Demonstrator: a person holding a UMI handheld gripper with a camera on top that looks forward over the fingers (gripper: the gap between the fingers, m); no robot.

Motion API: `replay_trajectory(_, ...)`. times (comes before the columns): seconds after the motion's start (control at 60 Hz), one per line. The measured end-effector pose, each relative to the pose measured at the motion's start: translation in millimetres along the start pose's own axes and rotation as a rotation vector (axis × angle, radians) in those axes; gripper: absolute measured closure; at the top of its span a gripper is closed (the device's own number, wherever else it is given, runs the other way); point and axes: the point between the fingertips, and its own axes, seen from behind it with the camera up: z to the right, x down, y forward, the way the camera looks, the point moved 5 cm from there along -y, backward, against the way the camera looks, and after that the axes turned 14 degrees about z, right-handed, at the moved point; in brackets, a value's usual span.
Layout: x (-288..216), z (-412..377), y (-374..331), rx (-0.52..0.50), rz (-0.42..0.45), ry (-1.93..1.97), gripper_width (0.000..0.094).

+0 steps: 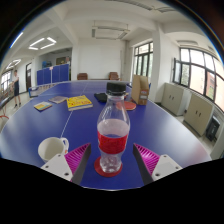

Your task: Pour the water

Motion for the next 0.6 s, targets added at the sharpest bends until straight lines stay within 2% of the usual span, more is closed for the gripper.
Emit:
replay_trajectory(0.167,-29.6,-8.3,-70.1,-0.004,-0.045,-0.022,0.0083)
replay_trajectory(0.317,-53.2,-21.1,-164.7,0.016,-0.064,0.017,0.0084)
replay_trajectory(0.6,-57.6,-32.2,-339.1,0.061,-0.090,-0.036,0.0084)
